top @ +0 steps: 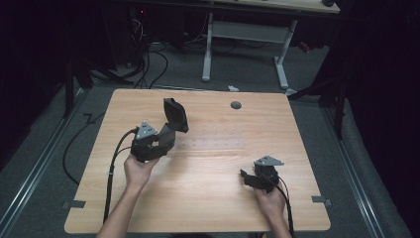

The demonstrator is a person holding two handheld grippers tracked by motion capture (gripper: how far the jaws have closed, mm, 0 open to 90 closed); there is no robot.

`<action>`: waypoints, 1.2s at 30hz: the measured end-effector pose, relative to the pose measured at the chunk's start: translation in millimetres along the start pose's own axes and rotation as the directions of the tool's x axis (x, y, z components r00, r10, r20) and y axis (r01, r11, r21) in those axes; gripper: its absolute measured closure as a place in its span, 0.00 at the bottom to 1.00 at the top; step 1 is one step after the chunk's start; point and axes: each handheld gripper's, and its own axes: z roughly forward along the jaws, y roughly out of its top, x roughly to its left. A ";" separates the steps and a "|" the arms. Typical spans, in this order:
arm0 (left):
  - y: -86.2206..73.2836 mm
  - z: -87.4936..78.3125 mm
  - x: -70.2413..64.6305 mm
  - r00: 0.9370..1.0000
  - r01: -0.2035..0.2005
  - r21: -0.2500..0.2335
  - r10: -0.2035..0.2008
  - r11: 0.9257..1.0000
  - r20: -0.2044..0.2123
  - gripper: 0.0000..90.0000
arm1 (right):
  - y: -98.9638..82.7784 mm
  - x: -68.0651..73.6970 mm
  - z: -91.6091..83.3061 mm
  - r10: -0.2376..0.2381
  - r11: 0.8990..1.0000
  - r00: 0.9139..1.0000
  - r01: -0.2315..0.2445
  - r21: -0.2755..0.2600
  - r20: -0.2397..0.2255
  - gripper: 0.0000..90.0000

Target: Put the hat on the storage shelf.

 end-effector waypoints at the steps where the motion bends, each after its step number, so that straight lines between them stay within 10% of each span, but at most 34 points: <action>1: 0.1 -0.8 -0.5 1.000 -0.003 -0.003 0.003 1.000 -0.001 0.55 | 0.0 0.0 0.0 0.000 1.000 1.000 0.000 0.000 0.000 0.38; 36: -3.6 -58.6 5.4 1.000 0.003 -0.047 -0.003 0.999 -0.016 0.47 | 0.0 0.1 -0.2 0.002 1.000 1.000 -0.002 0.001 -0.001 0.38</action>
